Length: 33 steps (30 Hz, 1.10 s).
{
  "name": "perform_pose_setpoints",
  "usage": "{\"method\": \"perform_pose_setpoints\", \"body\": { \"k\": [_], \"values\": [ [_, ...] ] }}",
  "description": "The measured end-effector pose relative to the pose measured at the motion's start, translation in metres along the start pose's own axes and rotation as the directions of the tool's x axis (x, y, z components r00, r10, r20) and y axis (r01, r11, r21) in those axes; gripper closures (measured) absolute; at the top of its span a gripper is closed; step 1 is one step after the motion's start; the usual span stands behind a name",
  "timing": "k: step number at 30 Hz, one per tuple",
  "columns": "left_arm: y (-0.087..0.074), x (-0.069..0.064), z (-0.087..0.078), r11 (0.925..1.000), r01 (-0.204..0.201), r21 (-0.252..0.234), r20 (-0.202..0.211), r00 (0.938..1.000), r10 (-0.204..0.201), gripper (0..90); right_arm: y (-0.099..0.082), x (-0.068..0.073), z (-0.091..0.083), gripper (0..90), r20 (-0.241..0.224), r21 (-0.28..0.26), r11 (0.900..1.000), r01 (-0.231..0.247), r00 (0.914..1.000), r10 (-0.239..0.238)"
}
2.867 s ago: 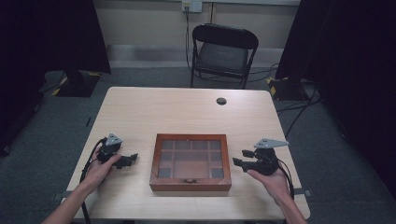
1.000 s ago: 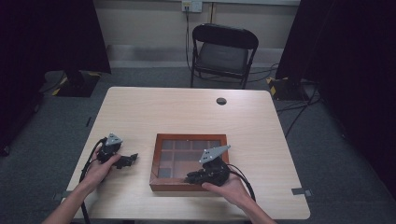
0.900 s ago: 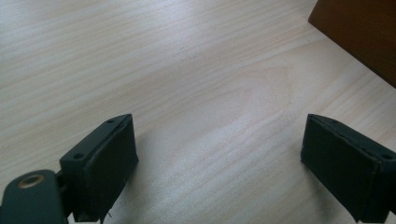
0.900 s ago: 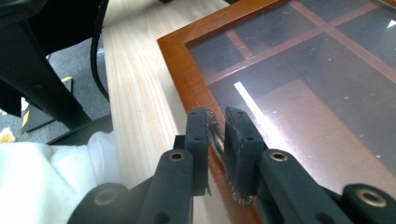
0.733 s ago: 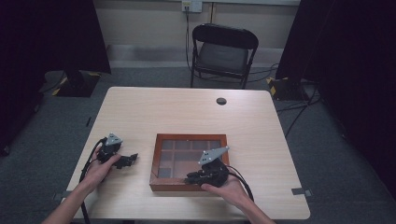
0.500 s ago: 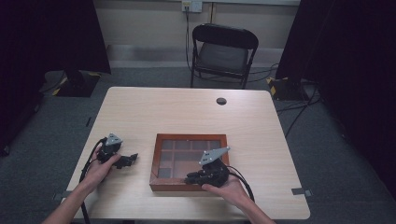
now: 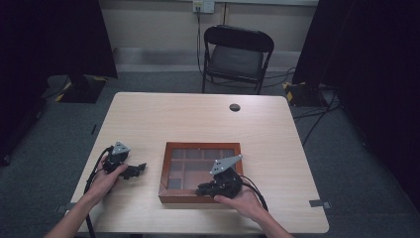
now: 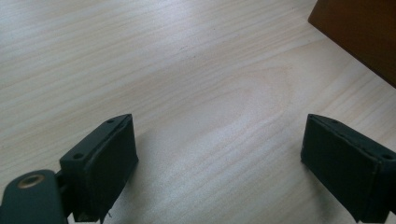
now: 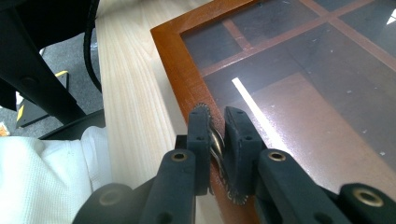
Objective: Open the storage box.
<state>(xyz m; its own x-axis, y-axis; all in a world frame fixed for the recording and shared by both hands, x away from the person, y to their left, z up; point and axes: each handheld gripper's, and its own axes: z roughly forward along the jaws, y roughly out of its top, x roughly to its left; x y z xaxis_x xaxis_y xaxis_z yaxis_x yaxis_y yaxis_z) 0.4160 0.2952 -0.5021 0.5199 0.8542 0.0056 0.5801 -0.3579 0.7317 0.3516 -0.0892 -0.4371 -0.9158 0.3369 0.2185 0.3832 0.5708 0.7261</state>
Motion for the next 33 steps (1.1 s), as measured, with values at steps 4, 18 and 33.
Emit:
{"method": "perform_pose_setpoints", "body": {
  "k": [4,18,33],
  "values": [
    [0.0,0.0,0.0,1.0,-0.001,0.0,0.002,1.0,0.001,9.8,0.001,0.001,0.0,81.3,0.005,0.005,1.0,0.006,1.0,-0.006],
    [0.0,0.001,0.0,1.0,-0.006,0.002,0.005,1.0,0.006,9.6,0.011,0.001,-0.012,81.3,0.001,-0.031,0.9995,0.0,1.0,0.0],
    [0.0,0.001,0.0,1.0,-0.006,0.003,0.012,0.9999,0.006,9.5,0.022,0.002,-0.022,81.3,0.001,-0.049,0.9988,-0.001,1.0,0.001]
  ]
}}
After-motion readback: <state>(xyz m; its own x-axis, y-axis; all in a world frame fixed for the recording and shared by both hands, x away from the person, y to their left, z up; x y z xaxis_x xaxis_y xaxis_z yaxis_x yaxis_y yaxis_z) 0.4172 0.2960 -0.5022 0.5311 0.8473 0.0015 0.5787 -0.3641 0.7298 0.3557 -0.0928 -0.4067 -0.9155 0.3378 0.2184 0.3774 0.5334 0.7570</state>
